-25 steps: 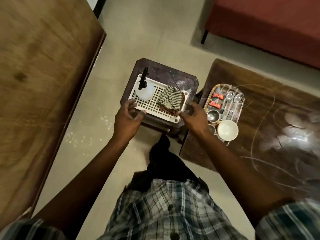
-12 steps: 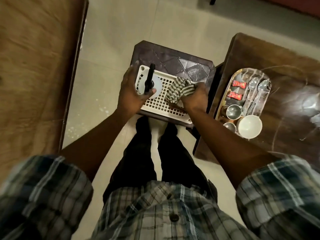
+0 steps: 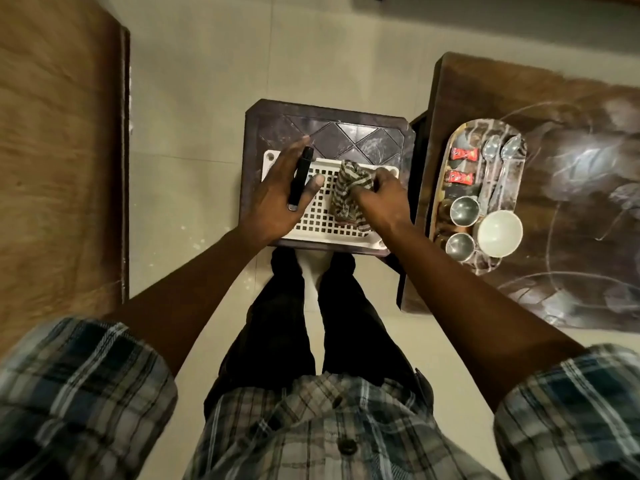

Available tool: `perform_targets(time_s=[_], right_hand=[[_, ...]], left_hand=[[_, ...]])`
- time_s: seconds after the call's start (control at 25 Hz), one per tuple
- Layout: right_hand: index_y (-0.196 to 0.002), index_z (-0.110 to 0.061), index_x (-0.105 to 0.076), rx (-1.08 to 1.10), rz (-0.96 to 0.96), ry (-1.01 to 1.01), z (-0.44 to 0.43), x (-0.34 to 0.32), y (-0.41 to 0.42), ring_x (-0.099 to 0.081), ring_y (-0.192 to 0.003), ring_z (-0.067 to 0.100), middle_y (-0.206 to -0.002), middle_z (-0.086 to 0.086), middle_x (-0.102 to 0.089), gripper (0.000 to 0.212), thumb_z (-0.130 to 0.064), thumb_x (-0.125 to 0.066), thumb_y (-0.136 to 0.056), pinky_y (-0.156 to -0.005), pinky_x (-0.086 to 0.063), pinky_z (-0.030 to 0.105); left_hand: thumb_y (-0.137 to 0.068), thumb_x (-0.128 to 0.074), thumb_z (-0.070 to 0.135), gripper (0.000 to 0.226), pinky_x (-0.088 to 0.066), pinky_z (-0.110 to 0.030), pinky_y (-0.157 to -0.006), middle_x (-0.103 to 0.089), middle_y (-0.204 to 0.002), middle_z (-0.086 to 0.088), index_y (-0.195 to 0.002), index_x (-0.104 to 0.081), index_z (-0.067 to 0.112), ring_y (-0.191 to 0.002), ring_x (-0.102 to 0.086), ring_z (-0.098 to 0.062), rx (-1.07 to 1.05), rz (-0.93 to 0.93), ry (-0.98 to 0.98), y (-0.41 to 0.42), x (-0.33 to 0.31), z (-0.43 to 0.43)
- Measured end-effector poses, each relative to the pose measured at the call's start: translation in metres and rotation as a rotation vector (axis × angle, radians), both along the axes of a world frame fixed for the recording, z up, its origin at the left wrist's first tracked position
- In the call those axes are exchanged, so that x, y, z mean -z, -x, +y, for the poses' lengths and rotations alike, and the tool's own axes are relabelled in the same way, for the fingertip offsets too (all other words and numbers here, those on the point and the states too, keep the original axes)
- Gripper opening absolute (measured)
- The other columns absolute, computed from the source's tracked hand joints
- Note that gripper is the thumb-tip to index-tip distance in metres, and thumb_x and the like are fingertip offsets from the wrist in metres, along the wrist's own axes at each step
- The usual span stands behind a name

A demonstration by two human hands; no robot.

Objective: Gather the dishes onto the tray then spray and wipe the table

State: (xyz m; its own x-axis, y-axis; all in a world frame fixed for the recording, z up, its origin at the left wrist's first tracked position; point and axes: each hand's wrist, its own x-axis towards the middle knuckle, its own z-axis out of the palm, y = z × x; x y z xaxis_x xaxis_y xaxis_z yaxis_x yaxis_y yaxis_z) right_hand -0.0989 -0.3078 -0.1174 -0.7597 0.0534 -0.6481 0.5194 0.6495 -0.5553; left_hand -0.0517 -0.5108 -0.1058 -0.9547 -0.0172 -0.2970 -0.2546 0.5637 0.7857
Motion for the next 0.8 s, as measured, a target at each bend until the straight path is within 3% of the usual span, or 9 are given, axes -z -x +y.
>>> perform_targets(time_s=[0.24, 0.32, 0.36, 0.44, 0.52, 0.56, 0.64, 0.72, 0.8], right_hand=[[-0.078, -0.009, -0.056, 0.727, -0.118, 0.723, 0.013, -0.091, -0.019, -0.056, -0.039, 0.008, -0.052, -0.004, -0.059, 0.01, -0.002, -0.055, -0.086, -0.038, -0.044, 0.018], [-0.089, -0.001, -0.059, 0.884, -0.19, 0.937, 0.018, -0.123, -0.034, -0.069, -0.052, 0.015, -0.063, 0.007, -0.069, 0.017, 0.0, -0.044, -0.096, -0.05, -0.06, 0.027], [-0.099, 0.003, -0.064, 0.937, -0.186, 1.048, 0.025, -0.134, -0.042, -0.076, -0.073, 0.026, -0.083, 0.016, -0.076, 0.019, -0.002, -0.046, -0.096, -0.072, -0.068, 0.04], [-0.115, 0.006, -0.067, 1.011, -0.144, 1.132, 0.045, -0.159, -0.059, -0.074, -0.101, 0.037, -0.112, 0.025, -0.074, 0.027, -0.004, -0.057, -0.092, -0.099, -0.062, 0.055], [-0.104, 0.005, -0.063, 1.028, -0.075, 1.146, 0.071, -0.18, -0.083, -0.077, -0.068, 0.022, -0.082, 0.017, -0.077, 0.015, -0.003, -0.051, -0.103, -0.063, -0.067, 0.032], [-0.1, 0.003, -0.062, 1.047, -0.051, 1.173, 0.087, -0.187, -0.096, -0.073, -0.055, 0.015, -0.069, 0.011, -0.075, 0.019, -0.002, -0.045, -0.108, -0.05, -0.061, 0.025], [-0.119, 0.005, -0.065, 1.1, 0.012, 1.251, 0.114, -0.196, -0.12, -0.082, -0.088, 0.027, -0.097, 0.021, -0.08, 0.022, -0.003, -0.049, -0.106, -0.075, -0.068, 0.037], [-0.145, 0.004, -0.057, 1.176, 0.075, 1.284, 0.152, -0.193, -0.146, -0.067, -0.13, 0.042, -0.139, 0.028, -0.068, 0.045, -0.006, -0.055, -0.101, -0.106, -0.058, 0.055], [-0.15, 0.003, -0.054, 1.24, 0.098, 1.275, 0.193, -0.194, -0.17, -0.068, -0.129, 0.04, -0.143, 0.026, -0.066, 0.048, -0.008, -0.052, -0.103, -0.101, -0.062, 0.052]], left_hand=[[-0.108, -0.057, 0.041, 0.032, -0.055, -0.038, -0.096, -0.07, -0.114, -0.005, -0.122, -0.061, 0.013, -0.105, -0.068, -0.015, -0.079, 0.111, -0.116, -0.006, -0.064, 0.011], [-0.107, -0.057, 0.04, 0.016, -0.053, -0.033, -0.092, -0.071, -0.107, -0.006, -0.113, -0.062, 0.026, -0.098, -0.068, -0.012, -0.077, 0.15, -0.121, -0.007, -0.092, 0.017], [-0.107, -0.058, 0.041, 0.006, -0.054, -0.034, -0.091, -0.07, -0.103, -0.006, -0.108, -0.059, 0.035, -0.095, -0.069, -0.014, -0.072, 0.152, -0.133, -0.006, -0.112, 0.024], [-0.108, -0.057, 0.044, 0.016, -0.059, -0.048, -0.092, -0.071, -0.095, -0.011, -0.1, -0.059, 0.029, -0.093, -0.074, -0.027, -0.047, 0.161, -0.183, -0.004, -0.145, 0.043], [-0.109, -0.058, 0.041, 0.035, -0.061, -0.05, -0.089, -0.071, -0.086, -0.018, -0.098, -0.063, 0.009, -0.087, -0.075, -0.034, 0.008, 0.205, -0.203, -0.004, -0.172, 0.066], [-0.11, -0.058, 0.036, 0.036, -0.061, -0.038, -0.088, -0.07, -0.084, -0.021, -0.097, -0.063, 0.003, -0.085, -0.074, -0.033, 0.046, 0.228, -0.197, -0.006, -0.184, 0.08], [-0.111, -0.057, 0.031, 0.03, -0.057, -0.025, -0.082, -0.068, -0.084, -0.02, -0.099, -0.06, 0.004, -0.081, -0.07, -0.027, 0.117, 0.237, -0.204, -0.013, -0.205, 0.109], [-0.109, -0.056, 0.036, 0.026, -0.061, -0.045, -0.082, -0.064, -0.082, -0.009, -0.101, -0.056, 0.012, -0.078, -0.071, -0.028, 0.164, 0.174, -0.298, -0.023, -0.215, 0.146], [-0.108, -0.057, 0.037, 0.027, -0.064, -0.049, -0.074, -0.062, -0.079, 0.002, -0.104, -0.056, 0.01, -0.072, -0.076, -0.03, 0.176, 0.111, -0.362, -0.032, -0.219, 0.187]])
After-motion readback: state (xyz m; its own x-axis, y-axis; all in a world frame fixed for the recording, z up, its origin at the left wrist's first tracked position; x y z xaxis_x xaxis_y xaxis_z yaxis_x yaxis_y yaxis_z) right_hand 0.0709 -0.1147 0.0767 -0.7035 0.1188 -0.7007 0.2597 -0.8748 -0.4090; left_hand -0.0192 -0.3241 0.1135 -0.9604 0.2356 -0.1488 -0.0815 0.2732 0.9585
